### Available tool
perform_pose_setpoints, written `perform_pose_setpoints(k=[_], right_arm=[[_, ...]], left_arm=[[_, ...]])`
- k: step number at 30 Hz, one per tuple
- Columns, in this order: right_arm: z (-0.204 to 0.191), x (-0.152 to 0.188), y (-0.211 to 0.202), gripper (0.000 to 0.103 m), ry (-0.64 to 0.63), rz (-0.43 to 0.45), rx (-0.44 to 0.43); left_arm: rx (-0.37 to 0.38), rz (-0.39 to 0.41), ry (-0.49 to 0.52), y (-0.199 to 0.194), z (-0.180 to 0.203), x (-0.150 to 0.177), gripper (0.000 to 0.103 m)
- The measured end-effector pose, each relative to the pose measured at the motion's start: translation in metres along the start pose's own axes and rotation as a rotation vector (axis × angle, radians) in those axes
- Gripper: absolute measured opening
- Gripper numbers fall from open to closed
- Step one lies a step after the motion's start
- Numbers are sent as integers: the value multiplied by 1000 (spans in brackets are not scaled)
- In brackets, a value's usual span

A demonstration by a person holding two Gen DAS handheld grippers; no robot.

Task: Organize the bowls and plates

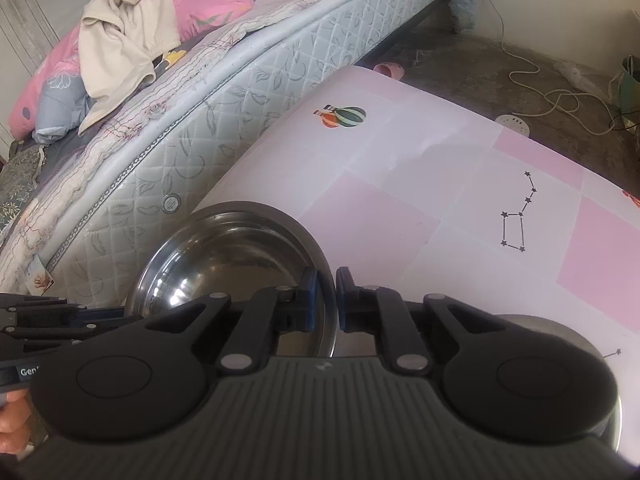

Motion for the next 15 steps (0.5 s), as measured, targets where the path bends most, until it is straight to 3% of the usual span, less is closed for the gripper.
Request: perform_pose_setpoints(k=[3,15], right_arm=[[-1,2,1,8,6,-8,-3],[-10,5,-1,8,14,-6,5]], left_arm=[[-2,-21,-32,3,-2,0,23],[-36,-6,-20,-11,2,-3,18]])
Point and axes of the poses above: each gripper's, at about its wrist camera, not at the fingertips, and y roughly the way its jaws point, z to its right, x to its underside, the point moved 3 cm from there along y, roughly the way its jaws point, and after that the axes turned 13 degrees about y, right-handed, at the moved point
